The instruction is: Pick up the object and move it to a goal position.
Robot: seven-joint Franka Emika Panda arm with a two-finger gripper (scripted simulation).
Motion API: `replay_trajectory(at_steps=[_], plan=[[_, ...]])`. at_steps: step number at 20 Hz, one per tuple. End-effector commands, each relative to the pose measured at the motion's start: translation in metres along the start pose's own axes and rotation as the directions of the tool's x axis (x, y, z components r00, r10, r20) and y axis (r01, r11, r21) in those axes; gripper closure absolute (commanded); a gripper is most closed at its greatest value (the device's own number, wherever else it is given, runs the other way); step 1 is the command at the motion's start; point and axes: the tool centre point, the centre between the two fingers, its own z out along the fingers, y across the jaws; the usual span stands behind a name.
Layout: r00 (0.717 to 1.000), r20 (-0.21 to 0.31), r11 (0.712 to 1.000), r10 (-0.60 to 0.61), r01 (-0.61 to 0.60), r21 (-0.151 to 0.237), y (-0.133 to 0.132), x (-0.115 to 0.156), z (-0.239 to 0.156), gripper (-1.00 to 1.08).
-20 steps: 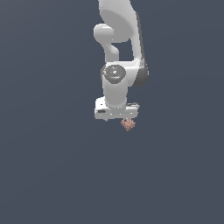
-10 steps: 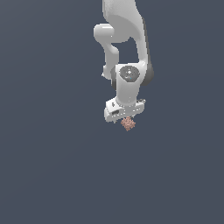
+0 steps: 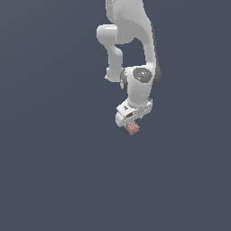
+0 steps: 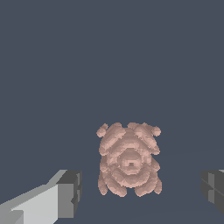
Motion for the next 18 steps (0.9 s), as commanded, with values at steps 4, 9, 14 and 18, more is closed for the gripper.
replay_trajectory(at_steps=[4, 9, 14, 18], plan=[[1.0, -0.002, 1.0, -0.014, 0.014, -0.001, -0.002, 0.0, 0.001, -0.92], [1.0, -0.002, 1.0, -0.016, 0.016, -0.002, -0.003, 0.0, 0.013, -0.92], [1.0, -0.003, 1.0, -0.02, 0.02, -0.002, -0.003, -0.001, 0.037, -0.92], [1.0, -0.003, 1.0, -0.021, 0.021, -0.002, -0.003, 0.0, 0.049, -0.92]])
